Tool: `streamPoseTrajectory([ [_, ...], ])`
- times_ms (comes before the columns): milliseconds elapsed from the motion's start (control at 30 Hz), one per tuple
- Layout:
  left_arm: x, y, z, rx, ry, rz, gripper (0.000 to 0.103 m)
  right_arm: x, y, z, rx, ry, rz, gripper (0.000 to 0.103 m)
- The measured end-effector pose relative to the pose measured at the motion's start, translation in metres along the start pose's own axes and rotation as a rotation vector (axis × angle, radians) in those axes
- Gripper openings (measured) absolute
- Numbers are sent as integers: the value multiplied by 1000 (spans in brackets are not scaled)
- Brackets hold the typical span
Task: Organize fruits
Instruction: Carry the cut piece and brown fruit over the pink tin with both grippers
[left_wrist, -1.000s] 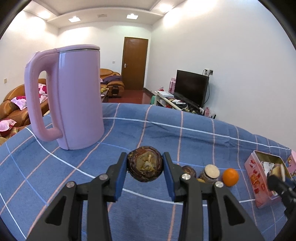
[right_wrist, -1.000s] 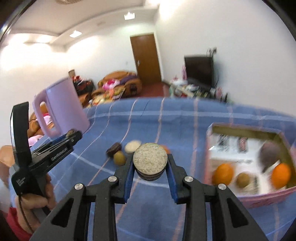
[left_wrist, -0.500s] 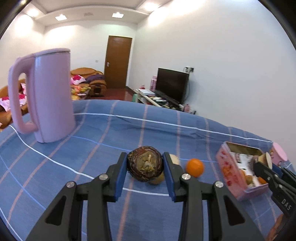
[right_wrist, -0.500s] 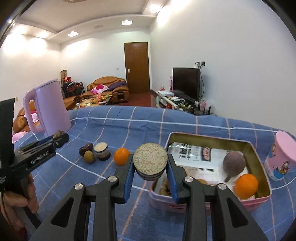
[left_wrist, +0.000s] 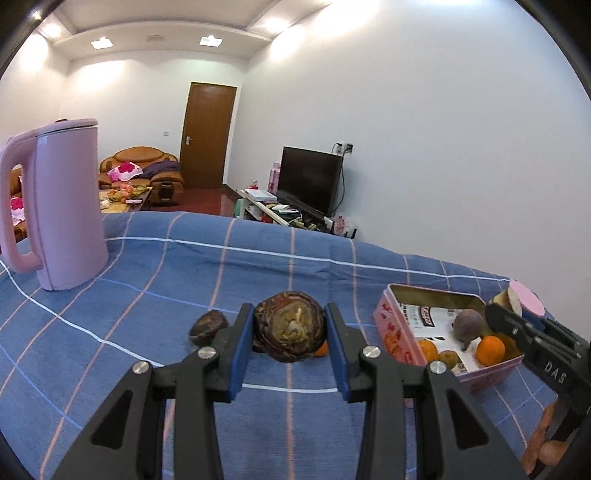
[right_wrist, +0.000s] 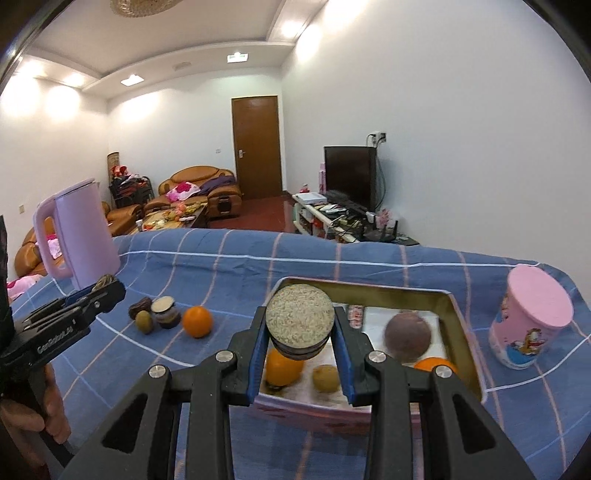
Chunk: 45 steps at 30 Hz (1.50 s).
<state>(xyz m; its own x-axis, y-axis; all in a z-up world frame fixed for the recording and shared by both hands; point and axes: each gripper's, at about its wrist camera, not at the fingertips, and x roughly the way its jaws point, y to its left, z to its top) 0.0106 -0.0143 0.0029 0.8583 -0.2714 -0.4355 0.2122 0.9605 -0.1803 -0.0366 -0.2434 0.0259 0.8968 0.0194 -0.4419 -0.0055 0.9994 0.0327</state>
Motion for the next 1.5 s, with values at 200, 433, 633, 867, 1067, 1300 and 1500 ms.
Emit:
streamPoseTrajectory([
  [200,5,-28,-2,48,16,-18,40,-5,-32,2,32,-9,-50,35],
  [433,13,-63,-4,104,36,-55,40,-11,-75,2,93,-16,-112,35],
  [633,25,-96,-5,162,54,-78,40,-12,-109,2,169,-11,-148,35],
  [867,50,-138,-4,198,89,-99,40,2,-126,-2,223,55,-110,35],
  [1067,77,-156,-3,205,142,-38,40,16,-108,-6,191,114,-32,35],
  [1300,86,-152,-5,210,180,-36,40,32,-85,-14,134,193,38,35],
  [1500,89,-157,-7,233,213,-38,40,40,-86,-21,147,229,50,36],
])
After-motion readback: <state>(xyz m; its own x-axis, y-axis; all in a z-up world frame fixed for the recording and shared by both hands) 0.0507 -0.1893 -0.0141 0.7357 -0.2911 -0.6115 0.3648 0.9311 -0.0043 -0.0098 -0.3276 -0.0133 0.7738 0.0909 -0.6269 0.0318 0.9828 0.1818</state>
